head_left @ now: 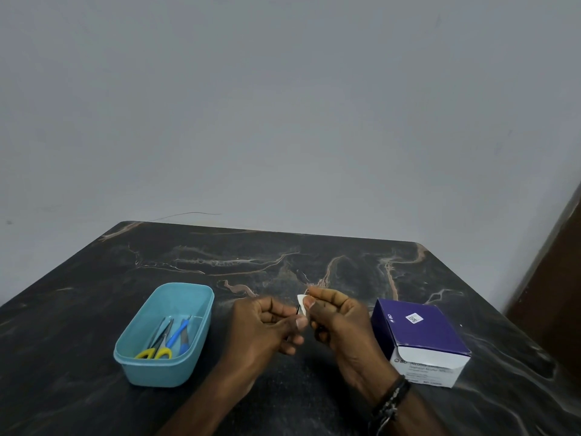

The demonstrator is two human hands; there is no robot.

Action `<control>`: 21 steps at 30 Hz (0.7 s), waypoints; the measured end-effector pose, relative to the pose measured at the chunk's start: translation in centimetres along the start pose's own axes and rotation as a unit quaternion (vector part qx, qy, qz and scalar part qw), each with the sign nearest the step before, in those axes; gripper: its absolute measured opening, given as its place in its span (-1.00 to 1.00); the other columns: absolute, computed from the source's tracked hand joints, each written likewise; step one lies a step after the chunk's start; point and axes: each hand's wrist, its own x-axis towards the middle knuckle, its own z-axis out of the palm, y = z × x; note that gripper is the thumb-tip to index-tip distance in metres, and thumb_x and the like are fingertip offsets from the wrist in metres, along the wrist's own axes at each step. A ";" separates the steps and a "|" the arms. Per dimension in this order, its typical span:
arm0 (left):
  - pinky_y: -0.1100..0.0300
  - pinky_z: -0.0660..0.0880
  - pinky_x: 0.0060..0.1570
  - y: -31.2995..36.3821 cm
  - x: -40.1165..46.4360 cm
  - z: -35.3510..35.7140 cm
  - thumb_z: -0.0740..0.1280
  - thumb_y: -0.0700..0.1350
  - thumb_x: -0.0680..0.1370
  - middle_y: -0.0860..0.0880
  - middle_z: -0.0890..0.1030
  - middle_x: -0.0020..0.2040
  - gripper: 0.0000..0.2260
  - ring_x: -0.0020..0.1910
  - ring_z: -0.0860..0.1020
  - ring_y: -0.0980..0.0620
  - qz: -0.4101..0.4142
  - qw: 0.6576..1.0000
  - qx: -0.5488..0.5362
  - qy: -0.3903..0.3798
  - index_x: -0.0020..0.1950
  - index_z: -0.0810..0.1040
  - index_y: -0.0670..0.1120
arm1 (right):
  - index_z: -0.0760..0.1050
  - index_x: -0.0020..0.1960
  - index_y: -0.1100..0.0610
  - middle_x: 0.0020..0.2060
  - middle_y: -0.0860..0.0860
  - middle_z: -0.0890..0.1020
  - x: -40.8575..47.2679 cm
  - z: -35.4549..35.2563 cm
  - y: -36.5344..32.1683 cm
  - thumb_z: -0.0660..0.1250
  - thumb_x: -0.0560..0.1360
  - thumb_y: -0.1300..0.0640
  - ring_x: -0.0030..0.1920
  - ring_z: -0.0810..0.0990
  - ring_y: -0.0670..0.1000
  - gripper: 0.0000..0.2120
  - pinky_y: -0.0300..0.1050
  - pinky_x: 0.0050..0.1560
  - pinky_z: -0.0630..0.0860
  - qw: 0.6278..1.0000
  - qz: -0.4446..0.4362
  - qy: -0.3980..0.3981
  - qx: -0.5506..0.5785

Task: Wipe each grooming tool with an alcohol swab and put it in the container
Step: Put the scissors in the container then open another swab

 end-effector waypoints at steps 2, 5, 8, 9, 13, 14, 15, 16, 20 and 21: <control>0.16 0.56 -0.45 -0.1 0.0 0.0 0.49 -0.31 0.40 -0.20 0.68 -0.32 -0.90 -0.39 0.64 -0.08 0.010 1.000 0.011 0.007 -0.16 0.60 -0.27 | 0.55 0.12 0.18 -0.27 0.11 0.69 -0.1 0.0 -0.2 0.45 0.42 0.28 -0.40 0.51 -0.07 -0.72 -0.23 -0.40 0.39 1.000 -0.010 -0.009 -0.020; 0.17 0.56 -0.44 -0.3 0.2 -0.1 0.47 -0.31 0.42 -0.19 0.67 -0.34 -0.93 -0.39 0.64 -0.08 0.020 0.999 0.033 0.015 -0.19 0.60 -0.27 | 0.51 0.17 0.17 -0.28 0.12 0.68 -0.2 -0.2 -0.3 0.49 0.39 0.27 -0.38 0.55 -0.08 -0.62 -0.23 -0.40 0.39 0.998 -0.013 -0.026 -0.047; 0.17 0.55 -0.44 -0.4 0.2 -0.2 0.48 -0.30 0.41 -0.18 0.68 -0.34 -0.93 -0.38 0.65 -0.09 0.021 0.999 0.047 0.008 -0.21 0.60 -0.25 | 0.51 0.17 0.16 -0.29 0.09 0.68 -0.2 -0.2 -0.2 0.48 0.40 0.27 -0.37 0.56 -0.10 -0.63 -0.22 -0.38 0.40 0.999 -0.007 -0.025 -0.045; 0.18 0.55 -0.45 -0.4 0.1 -0.2 0.48 -0.31 0.41 -0.18 0.68 -0.33 -0.93 -0.38 0.65 -0.09 0.021 0.999 0.050 0.002 -0.22 0.60 -0.25 | 0.51 0.17 0.17 -0.29 0.09 0.69 -0.1 -0.1 -0.2 0.47 0.40 0.28 -0.37 0.56 -0.09 -0.64 -0.22 -0.37 0.40 0.999 -0.007 -0.017 -0.036; 0.17 0.56 -0.45 -0.6 0.0 0.0 0.50 -0.32 0.39 -0.21 0.67 -0.32 -0.91 -0.39 0.65 -0.08 0.016 0.998 0.057 -0.021 -0.22 0.60 -0.28 | 0.54 0.13 0.18 -0.19 0.13 0.73 0.2 -0.2 0.0 0.45 0.43 0.30 -0.26 0.61 0.02 -0.71 -0.11 -0.27 0.46 0.999 -0.004 0.036 0.014; 0.18 0.56 -0.45 -0.6 0.0 0.1 0.50 -0.33 0.39 -0.21 0.67 -0.32 -0.91 -0.39 0.65 -0.07 0.016 0.998 0.056 -0.023 -0.21 0.60 -0.28 | 0.55 0.12 0.18 -0.18 0.13 0.73 0.3 -0.2 0.0 0.45 0.43 0.29 -0.22 0.61 0.05 -0.72 -0.09 -0.24 0.46 0.999 -0.002 0.039 0.021; 0.18 0.56 -0.45 -0.6 0.0 0.1 0.49 -0.33 0.39 -0.20 0.67 -0.32 -0.91 -0.39 0.65 -0.07 0.017 0.998 0.055 -0.023 -0.21 0.60 -0.28 | 0.55 0.12 0.18 -0.18 0.12 0.73 0.3 -0.2 0.0 0.45 0.43 0.28 -0.22 0.61 0.04 -0.72 -0.10 -0.25 0.46 0.999 -0.001 0.037 0.021; 0.18 0.56 -0.45 -0.6 0.0 0.2 0.49 -0.34 0.39 -0.20 0.67 -0.33 -0.92 -0.38 0.65 -0.07 0.018 0.998 0.054 -0.021 -0.21 0.60 -0.27 | 0.55 0.13 0.18 -0.19 0.11 0.73 0.3 -0.2 0.0 0.45 0.43 0.27 -0.25 0.61 0.01 -0.72 -0.13 -0.27 0.46 0.999 0.000 0.029 0.013; 0.14 0.57 -0.41 -0.5 0.2 -0.2 0.48 -0.32 0.41 -0.18 0.68 -0.33 -0.92 -0.36 0.66 -0.10 0.026 0.998 0.053 0.005 -0.21 0.60 -0.23 | 0.57 0.10 0.13 -0.17 0.08 0.73 -0.1 0.0 0.0 0.45 0.44 0.24 -0.25 0.61 -0.05 -0.75 -0.19 -0.30 0.45 0.999 0.009 -0.020 -0.044; 0.13 0.57 -0.40 -0.5 0.2 -0.2 0.48 -0.32 0.41 -0.18 0.68 -0.33 -0.93 -0.35 0.66 -0.10 0.026 0.998 0.054 0.009 -0.20 0.60 -0.23 | 0.57 0.10 0.12 -0.17 0.07 0.73 -0.2 0.0 0.0 0.45 0.43 0.23 -0.25 0.61 -0.05 -0.75 -0.19 -0.31 0.45 0.998 0.010 -0.028 -0.048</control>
